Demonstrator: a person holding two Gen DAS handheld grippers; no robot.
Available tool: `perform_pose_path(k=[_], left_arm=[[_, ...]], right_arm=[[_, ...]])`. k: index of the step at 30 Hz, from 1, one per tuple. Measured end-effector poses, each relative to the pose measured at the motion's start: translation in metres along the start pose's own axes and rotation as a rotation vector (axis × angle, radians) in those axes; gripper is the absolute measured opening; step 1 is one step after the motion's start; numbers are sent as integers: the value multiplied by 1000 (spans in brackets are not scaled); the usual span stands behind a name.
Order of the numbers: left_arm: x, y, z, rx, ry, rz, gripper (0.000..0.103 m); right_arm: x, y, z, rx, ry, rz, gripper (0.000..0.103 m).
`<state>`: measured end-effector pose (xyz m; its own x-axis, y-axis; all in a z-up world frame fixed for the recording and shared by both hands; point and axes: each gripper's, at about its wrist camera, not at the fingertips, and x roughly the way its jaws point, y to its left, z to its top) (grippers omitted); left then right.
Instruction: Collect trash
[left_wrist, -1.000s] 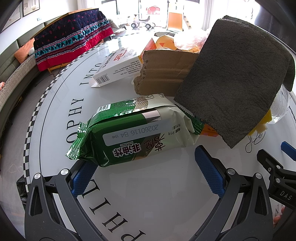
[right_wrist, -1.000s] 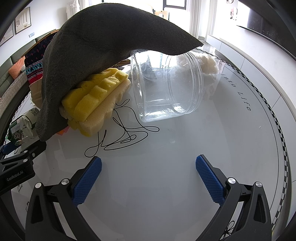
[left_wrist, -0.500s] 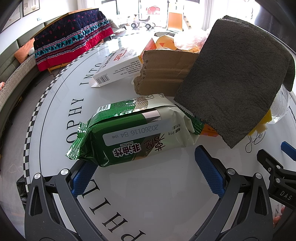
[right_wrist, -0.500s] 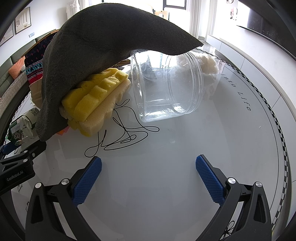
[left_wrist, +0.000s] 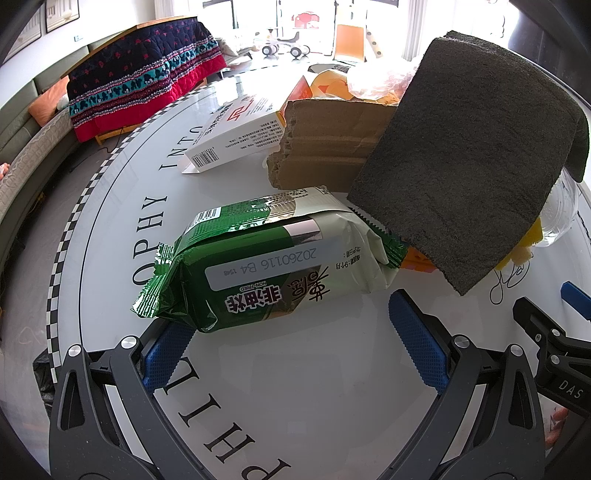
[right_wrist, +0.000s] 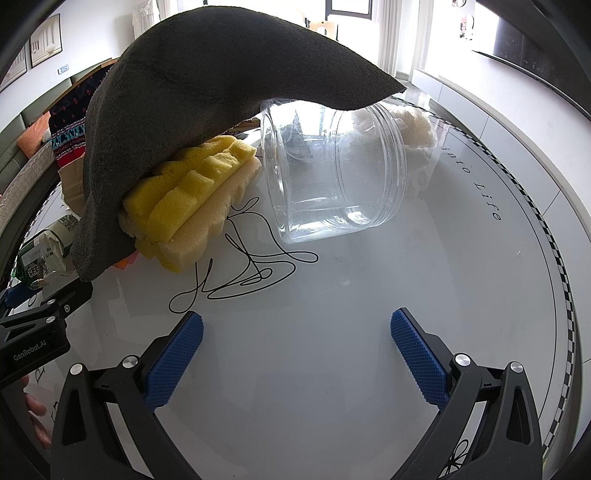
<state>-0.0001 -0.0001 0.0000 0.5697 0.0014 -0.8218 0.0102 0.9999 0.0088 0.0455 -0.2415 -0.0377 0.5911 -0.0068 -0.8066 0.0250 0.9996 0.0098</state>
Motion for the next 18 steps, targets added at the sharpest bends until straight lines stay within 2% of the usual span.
perform_pose_path(k=[12, 14, 16, 18], left_arm=[[0, 0, 0, -2, -1, -3, 97], [-3, 5, 0, -2, 5, -37, 97], [-13, 17, -3, -54, -5, -96, 97], [-35, 34, -5, -90, -41, -134, 97]], right_arm=[[0, 0, 0, 0, 0, 0, 101], [-1, -1, 0, 3, -3, 5, 101], [-6, -1, -1, 2, 1, 36, 101], [-23, -2, -1, 1, -60, 66, 101]])
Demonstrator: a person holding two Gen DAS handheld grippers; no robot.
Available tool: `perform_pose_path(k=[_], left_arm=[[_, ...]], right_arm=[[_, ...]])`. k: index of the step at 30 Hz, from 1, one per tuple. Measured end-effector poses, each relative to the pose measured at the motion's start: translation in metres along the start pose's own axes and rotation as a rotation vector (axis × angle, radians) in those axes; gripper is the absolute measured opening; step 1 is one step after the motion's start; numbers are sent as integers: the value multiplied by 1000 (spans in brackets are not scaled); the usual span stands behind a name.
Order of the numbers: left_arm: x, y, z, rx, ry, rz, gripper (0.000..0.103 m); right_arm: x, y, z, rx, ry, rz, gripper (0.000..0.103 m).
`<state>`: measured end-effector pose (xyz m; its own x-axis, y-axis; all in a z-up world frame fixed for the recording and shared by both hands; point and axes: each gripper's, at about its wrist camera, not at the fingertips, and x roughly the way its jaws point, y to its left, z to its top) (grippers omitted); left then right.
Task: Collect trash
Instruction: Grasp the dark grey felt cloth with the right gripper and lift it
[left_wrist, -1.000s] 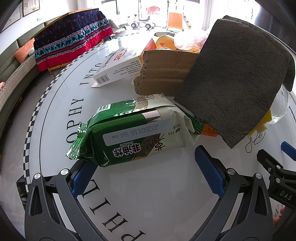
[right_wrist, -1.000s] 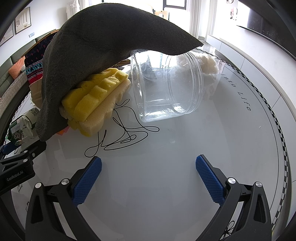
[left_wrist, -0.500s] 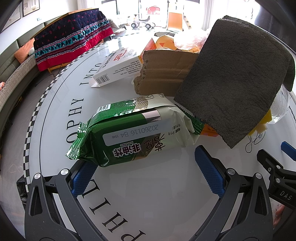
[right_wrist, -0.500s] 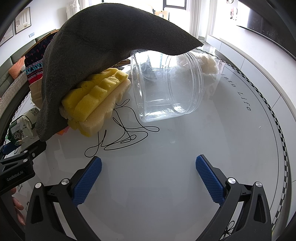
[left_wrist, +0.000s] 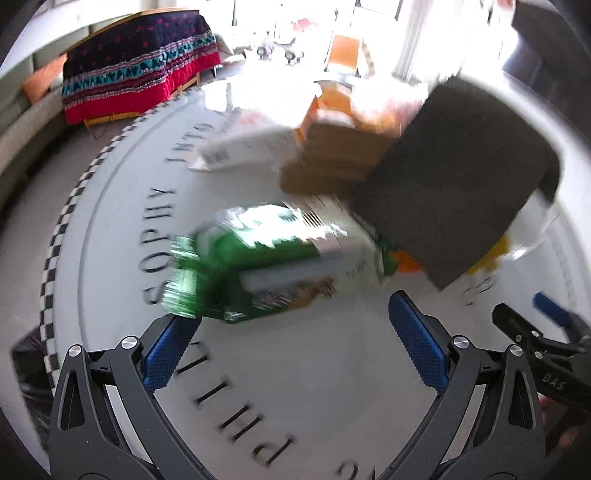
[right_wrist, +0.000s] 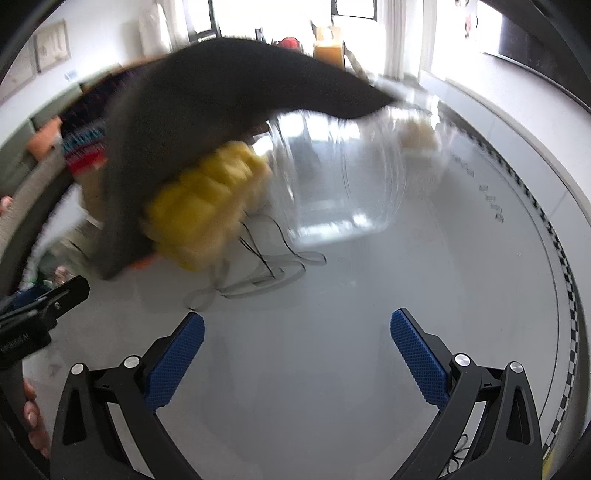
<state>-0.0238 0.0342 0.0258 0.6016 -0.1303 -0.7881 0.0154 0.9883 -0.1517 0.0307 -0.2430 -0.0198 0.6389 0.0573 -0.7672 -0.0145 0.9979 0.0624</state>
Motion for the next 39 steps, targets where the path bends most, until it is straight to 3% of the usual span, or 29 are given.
perform_pose_path(k=[6, 11, 23, 25, 26, 29, 39], left_arm=[[-53, 29, 8, 27, -136, -6, 97], [-59, 26, -4, 40, -144, 12, 97], [-44, 27, 1, 69, -110, -35, 97], [-41, 26, 2, 76, -99, -36, 97], [-40, 26, 2, 78, -95, -34, 97], [-39, 27, 1, 82, -87, -36, 97], [-26, 17, 12, 131, -51, -78, 97]], right_arm=[[-54, 11, 15, -4, -129, 192, 98], [-74, 36, 31, -37, -158, 283, 91], [-23, 52, 66, -31, -58, 242, 60], [-15, 56, 69, -41, -35, 233, 37], [-15, 57, 69, -47, -28, 220, 18], [-28, 55, 66, -49, -35, 264, 5], [-113, 47, 80, -119, -196, 240, 4]])
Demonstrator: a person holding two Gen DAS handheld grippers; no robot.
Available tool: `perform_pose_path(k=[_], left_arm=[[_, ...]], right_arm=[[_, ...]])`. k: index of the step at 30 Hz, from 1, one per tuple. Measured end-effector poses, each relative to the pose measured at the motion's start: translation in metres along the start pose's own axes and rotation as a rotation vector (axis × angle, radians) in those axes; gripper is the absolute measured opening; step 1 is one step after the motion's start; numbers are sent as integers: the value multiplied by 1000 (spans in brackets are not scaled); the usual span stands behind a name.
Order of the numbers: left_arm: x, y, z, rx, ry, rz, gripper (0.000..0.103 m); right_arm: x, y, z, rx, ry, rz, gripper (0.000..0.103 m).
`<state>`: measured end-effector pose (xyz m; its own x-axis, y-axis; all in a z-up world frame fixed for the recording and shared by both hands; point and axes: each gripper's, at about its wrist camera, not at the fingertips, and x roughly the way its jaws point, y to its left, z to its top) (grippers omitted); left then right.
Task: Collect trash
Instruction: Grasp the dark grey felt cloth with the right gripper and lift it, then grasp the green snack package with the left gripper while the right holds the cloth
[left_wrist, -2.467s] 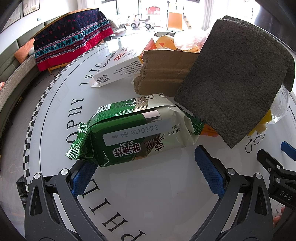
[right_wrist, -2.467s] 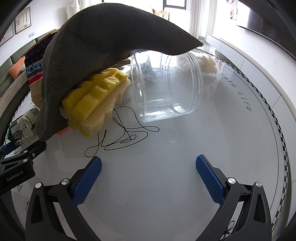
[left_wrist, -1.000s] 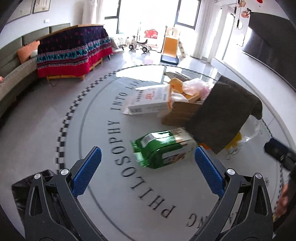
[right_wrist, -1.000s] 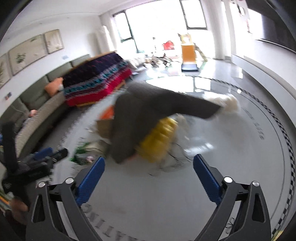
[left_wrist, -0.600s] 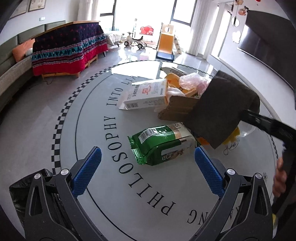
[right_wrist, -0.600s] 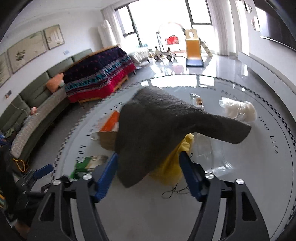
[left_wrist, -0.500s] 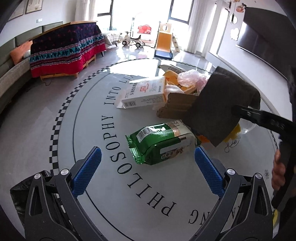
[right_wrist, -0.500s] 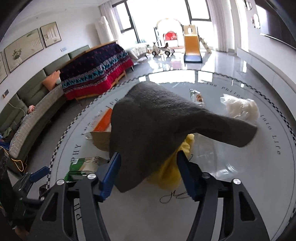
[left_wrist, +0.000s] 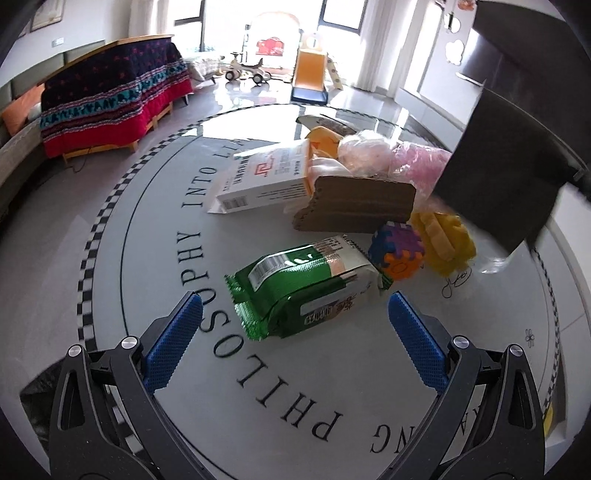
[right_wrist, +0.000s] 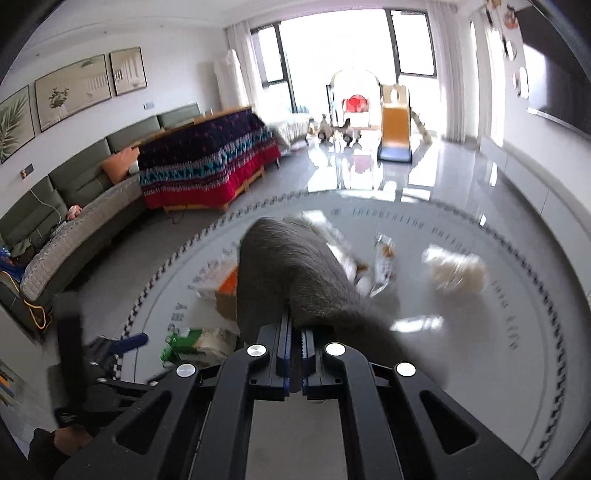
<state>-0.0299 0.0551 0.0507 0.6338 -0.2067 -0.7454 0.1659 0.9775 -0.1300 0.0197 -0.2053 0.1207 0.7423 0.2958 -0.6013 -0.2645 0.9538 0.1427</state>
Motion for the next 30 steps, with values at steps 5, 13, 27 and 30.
perform_pose_path(k=[5, 13, 27, 30], left_arm=[[14, -6, 11, 87, 20, -27, 97], [48, -16, 32, 337, 123, -60, 97], [68, -24, 14, 335, 201, -61, 67], [60, -20, 8, 280, 190, -73, 63]], right_arm=[[-32, -6, 28, -12, -66, -22, 4], [-54, -22, 44, -9, -112, -46, 4], [-39, -17, 34, -1, -75, -56, 4], [-37, -10, 29, -2, -55, -49, 4]])
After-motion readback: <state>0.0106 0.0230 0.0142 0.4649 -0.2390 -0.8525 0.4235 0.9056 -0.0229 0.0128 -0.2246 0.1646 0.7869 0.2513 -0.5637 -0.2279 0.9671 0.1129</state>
